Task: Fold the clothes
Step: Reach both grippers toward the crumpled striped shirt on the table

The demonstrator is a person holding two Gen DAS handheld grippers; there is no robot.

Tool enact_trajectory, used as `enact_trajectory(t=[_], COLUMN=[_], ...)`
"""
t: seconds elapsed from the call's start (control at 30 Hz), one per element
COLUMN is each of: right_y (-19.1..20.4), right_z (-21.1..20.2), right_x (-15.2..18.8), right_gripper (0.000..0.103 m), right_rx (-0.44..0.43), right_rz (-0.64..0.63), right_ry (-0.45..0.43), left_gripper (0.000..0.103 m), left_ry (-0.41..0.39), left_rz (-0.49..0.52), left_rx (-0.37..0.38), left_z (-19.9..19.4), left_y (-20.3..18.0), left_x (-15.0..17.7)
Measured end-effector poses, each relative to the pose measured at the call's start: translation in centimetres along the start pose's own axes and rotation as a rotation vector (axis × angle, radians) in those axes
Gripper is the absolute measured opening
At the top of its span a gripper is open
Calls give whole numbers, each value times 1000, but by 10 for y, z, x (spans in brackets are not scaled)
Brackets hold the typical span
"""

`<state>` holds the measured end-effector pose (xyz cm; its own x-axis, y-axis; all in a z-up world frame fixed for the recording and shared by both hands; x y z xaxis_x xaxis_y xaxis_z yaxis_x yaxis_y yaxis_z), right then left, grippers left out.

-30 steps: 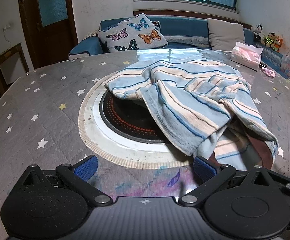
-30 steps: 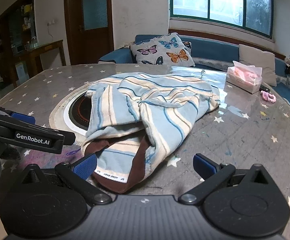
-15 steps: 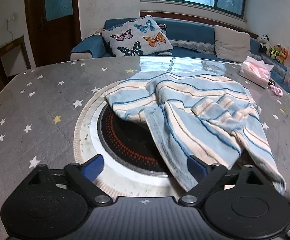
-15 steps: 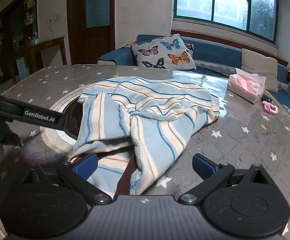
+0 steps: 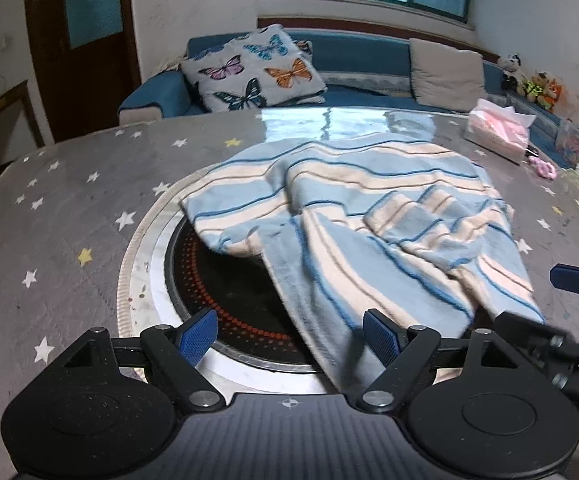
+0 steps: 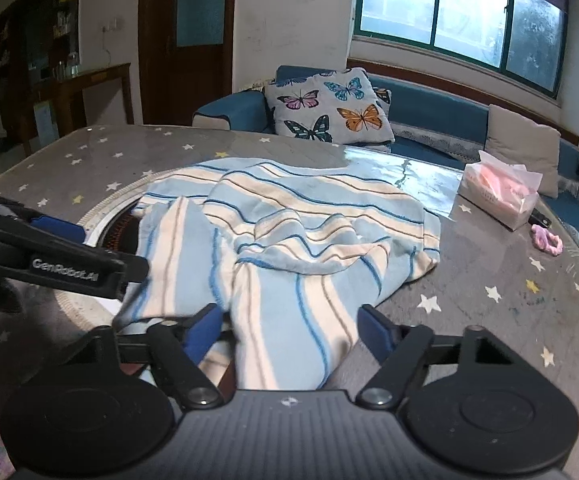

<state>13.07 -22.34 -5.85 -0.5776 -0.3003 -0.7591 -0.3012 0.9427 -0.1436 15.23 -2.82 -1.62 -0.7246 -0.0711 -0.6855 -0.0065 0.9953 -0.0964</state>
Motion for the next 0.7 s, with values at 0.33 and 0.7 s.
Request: enact_trajectory(t=[0.33,0.7], right_y=[-14,4], right_z=[14,35], right_x=[-8,-27], right_gripper=[53,45], right_rx=[-27,-116], right_rz=[28,-23], right_ry=[10,14], left_gripper=[56,10], left_ry=[55,54], left_rz=[-63,-64], left_rx=[64,172], left_z=[22,20], left_y=[5,-1], left_x=[-9,-9])
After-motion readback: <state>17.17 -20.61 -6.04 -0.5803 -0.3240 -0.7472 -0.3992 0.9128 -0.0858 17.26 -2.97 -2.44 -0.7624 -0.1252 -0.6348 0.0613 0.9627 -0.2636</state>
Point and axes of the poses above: each gripper's, at about its wrist camera, not at the fingertips, and z roughly the way its jaws point, y to its left, x to its underside, the point moved 4 cm from there along z, roughly the way its jaws point, and after that the axes turned 7 degrees about -z, right-handed, at the moved point
